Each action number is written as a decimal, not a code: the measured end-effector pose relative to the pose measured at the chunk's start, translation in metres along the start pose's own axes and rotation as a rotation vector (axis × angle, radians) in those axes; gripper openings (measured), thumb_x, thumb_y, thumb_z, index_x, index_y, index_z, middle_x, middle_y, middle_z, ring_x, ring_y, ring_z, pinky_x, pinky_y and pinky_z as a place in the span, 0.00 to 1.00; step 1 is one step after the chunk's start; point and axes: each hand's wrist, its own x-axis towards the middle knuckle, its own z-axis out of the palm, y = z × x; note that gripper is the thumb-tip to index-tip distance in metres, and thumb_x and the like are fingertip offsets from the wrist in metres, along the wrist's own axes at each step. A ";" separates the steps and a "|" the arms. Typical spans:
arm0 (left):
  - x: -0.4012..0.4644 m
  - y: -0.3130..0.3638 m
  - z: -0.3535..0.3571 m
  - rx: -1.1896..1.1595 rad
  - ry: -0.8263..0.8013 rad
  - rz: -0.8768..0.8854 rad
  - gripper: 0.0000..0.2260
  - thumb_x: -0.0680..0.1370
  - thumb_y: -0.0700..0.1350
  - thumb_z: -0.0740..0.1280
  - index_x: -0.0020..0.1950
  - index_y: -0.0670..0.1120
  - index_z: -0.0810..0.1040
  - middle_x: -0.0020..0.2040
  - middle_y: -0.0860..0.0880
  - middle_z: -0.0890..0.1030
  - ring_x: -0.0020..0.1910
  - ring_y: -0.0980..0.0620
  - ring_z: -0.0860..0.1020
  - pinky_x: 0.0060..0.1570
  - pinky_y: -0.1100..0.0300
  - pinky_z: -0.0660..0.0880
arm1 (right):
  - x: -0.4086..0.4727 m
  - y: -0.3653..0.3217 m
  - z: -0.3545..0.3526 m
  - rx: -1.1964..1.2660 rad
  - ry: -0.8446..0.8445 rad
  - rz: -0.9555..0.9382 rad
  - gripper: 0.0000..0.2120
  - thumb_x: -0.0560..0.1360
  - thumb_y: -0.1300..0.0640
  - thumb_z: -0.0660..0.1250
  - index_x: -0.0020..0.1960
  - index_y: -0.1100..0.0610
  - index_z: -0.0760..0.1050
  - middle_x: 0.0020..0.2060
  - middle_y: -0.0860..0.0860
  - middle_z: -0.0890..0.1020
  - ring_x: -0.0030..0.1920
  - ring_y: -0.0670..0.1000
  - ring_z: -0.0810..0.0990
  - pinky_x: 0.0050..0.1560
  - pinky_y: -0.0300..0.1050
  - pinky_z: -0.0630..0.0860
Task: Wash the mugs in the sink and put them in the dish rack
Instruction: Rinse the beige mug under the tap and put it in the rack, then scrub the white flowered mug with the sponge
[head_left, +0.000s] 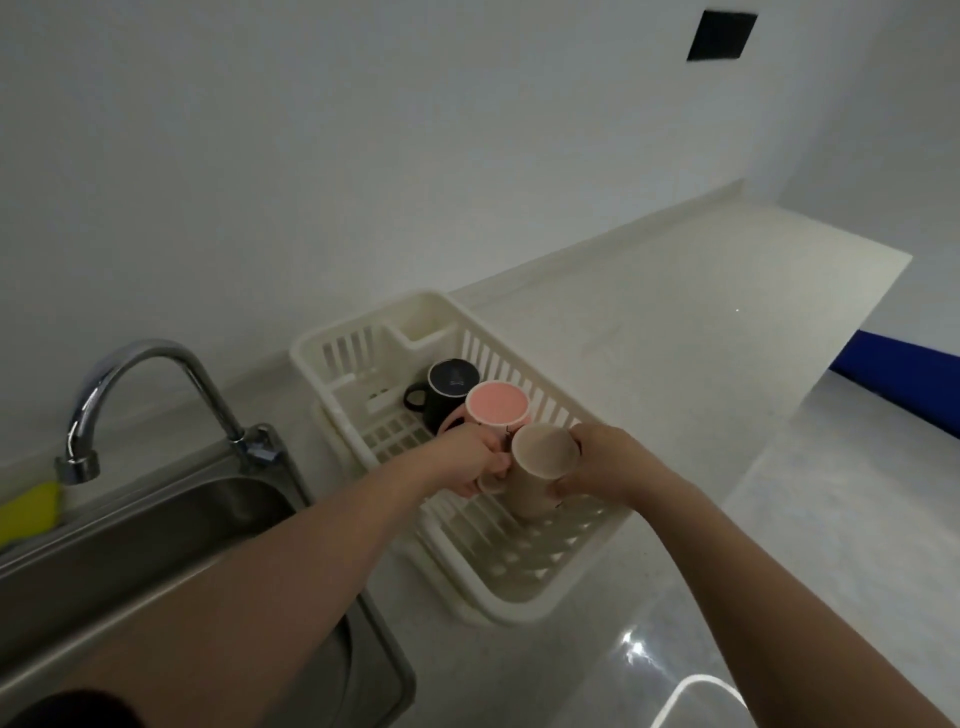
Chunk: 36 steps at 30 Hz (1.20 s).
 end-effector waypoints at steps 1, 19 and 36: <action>0.001 0.000 0.001 0.012 0.002 -0.011 0.14 0.82 0.41 0.63 0.36 0.46 0.72 0.35 0.46 0.75 0.29 0.52 0.72 0.29 0.61 0.70 | 0.003 0.000 0.002 -0.034 -0.007 0.005 0.23 0.62 0.49 0.78 0.54 0.53 0.75 0.46 0.48 0.80 0.46 0.50 0.78 0.46 0.45 0.76; -0.052 0.005 -0.025 0.401 0.439 0.234 0.08 0.76 0.49 0.66 0.47 0.48 0.82 0.44 0.50 0.82 0.43 0.51 0.79 0.42 0.55 0.76 | -0.029 -0.054 -0.015 -0.108 0.219 -0.001 0.16 0.74 0.49 0.66 0.60 0.54 0.75 0.52 0.52 0.81 0.51 0.53 0.79 0.49 0.45 0.75; -0.303 -0.292 -0.155 0.199 0.978 -0.309 0.09 0.77 0.53 0.66 0.53 0.52 0.82 0.52 0.52 0.84 0.53 0.52 0.80 0.54 0.58 0.75 | -0.022 -0.395 0.202 -0.231 -0.119 -0.813 0.21 0.78 0.49 0.63 0.69 0.52 0.70 0.64 0.53 0.76 0.64 0.54 0.74 0.63 0.47 0.71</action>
